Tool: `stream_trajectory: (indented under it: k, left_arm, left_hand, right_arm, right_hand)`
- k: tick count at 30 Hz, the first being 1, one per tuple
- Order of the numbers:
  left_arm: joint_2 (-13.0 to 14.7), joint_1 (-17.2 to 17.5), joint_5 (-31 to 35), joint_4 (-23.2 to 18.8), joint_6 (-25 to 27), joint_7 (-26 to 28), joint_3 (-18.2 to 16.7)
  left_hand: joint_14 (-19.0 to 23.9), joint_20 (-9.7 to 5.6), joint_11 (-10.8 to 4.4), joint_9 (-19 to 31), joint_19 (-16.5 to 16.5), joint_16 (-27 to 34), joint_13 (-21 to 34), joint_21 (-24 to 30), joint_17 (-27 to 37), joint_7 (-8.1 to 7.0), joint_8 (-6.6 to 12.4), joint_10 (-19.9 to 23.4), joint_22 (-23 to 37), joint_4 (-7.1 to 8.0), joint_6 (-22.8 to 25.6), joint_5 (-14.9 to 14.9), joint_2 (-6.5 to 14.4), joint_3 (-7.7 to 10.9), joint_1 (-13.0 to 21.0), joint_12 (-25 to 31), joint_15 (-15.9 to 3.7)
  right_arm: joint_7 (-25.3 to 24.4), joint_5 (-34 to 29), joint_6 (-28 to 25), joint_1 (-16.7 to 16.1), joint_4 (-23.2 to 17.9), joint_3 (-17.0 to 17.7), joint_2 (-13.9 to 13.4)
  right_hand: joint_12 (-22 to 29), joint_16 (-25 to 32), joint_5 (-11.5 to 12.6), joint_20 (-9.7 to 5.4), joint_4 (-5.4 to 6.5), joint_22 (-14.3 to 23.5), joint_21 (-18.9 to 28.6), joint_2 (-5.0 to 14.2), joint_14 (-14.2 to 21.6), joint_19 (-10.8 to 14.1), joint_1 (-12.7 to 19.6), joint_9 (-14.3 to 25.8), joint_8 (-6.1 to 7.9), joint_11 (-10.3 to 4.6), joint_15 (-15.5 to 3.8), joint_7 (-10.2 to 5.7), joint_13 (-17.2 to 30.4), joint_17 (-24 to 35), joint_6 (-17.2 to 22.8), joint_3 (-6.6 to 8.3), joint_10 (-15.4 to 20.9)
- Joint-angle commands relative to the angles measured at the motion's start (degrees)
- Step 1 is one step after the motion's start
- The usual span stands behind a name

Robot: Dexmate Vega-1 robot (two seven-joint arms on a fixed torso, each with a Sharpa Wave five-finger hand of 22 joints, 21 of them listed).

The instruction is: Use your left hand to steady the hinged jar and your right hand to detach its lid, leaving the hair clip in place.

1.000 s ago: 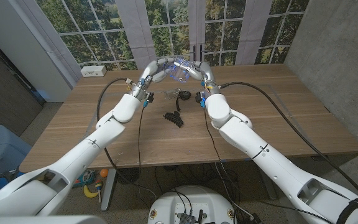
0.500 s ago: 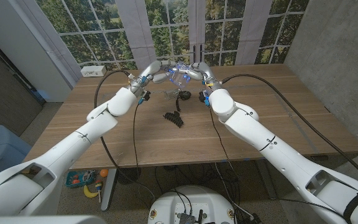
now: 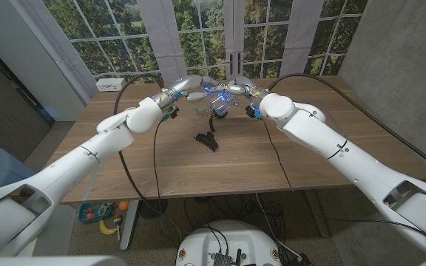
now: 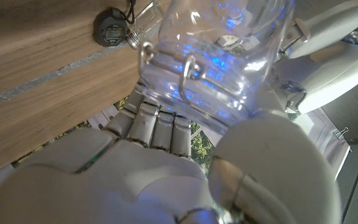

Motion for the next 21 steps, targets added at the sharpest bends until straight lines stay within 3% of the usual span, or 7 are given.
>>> stream_trajectory:
  k: [1,5,8,13,16,21]
  left_arm:
    - [2.55,-1.14,11.62,-0.16,-1.51,5.91,1.19]
    - [0.13,-0.31,7.56,3.65,-4.11,10.41,0.3]
    - [-0.17,-0.38,7.99,4.28,-4.01,10.95,0.48]
    - [0.28,-0.89,9.34,3.53,-2.78,9.58,0.98]
    - [0.47,-0.94,10.28,2.88,-1.77,9.56,0.99]
    - [-0.18,0.03,10.08,2.67,-0.72,12.4,0.25]
  left_hand:
    - [1.92,-4.47,-2.99,-0.03,-0.37,-0.08,-0.47,2.14,0.44,-8.38,0.29,4.63,0.83,-0.74,13.01,-0.1,-0.14,-1.13,0.86,-0.55,-10.32]
    - [3.55,-4.14,-2.78,0.03,-0.7,0.37,-0.85,4.52,0.99,-7.97,0.57,6.8,1.64,-1.46,15.42,-1.02,-0.3,-2.71,1.16,-0.51,-10.41]
    - [5.12,-4.12,-2.75,0.17,-0.52,1.16,-0.56,6.57,1.85,-7.21,0.75,8.57,2.24,-2.01,16.92,-1.55,-0.42,-3.61,1.64,-0.05,-10.42]
    - [5.42,-4.36,-2.74,0.24,-0.66,1.25,-0.27,7.48,2.13,-7.7,0.79,9.27,2.56,-2.07,17.49,-1.57,-0.3,-3.81,1.98,0.22,-10.42]
    - [5.51,-5.26,-2.79,0.25,-0.5,1.06,-0.24,8.51,2.19,-7.95,0.52,9.29,2.87,-2.02,17.41,-1.47,-0.32,-4.02,2.23,0.1,-10.41]
    - [5.11,-5.38,-2.75,0.39,-0.87,-0.14,-0.89,11.44,1.71,-7.44,-1.38,7.6,3.56,-2.61,14.71,-2.12,-1.08,-5.02,3.36,-1.43,-10.42]
  right_arm:
    - [4.73,2.75,-3.41,2.48,-1.61,-0.37,-3.71]
    - [4.66,2.55,-4.6,2.99,-2.32,-0.66,-4.33]
    - [5.11,1.29,-6.69,4.27,-3.55,-2.02,-5.09]
    - [7.14,0.39,-6.91,5.68,-4.11,-3.75,-5.95]
    - [8.13,-0.45,-6.7,6.16,-4.46,-4.82,-6.4]
    - [7.17,-1.77,-5.77,5.22,-5.34,-4.77,-6.8]
  right_hand:
    - [0.11,-0.29,0.55,-5.31,0.22,-0.09,0.46,11.92,2.13,-0.22,13.0,0.22,0.01,-10.02,-9.25,-7.11,5.33,0.32,6.59,0.19,9.86]
    - [-0.12,-0.47,0.64,-5.3,0.18,-0.18,0.67,11.95,2.18,-0.25,13.03,0.18,-0.04,-10.11,-9.3,-7.21,5.07,0.61,6.7,0.28,10.0]
    - [-0.12,-0.61,0.65,-5.53,0.23,-0.23,0.68,11.9,2.15,-0.58,12.93,0.12,-0.15,-10.13,-9.27,-7.4,5.28,0.76,6.6,0.27,9.88]
    - [-0.25,-0.95,0.7,-5.99,0.16,-0.31,0.76,11.75,1.93,-0.91,12.92,0.05,-0.28,-10.09,-9.35,-7.6,5.27,0.98,6.51,0.3,9.9]
    - [-0.24,-1.19,0.73,-6.14,0.23,-0.35,0.84,11.71,1.78,-1.09,12.81,0.22,-0.28,-10.1,-9.31,-7.65,5.64,1.11,6.37,0.28,9.58]
    - [-0.39,-1.55,0.79,-6.42,0.29,-0.43,1.01,11.74,1.75,-1.32,12.7,0.12,-0.39,-10.18,-9.34,-7.72,5.68,1.31,6.41,0.32,9.6]
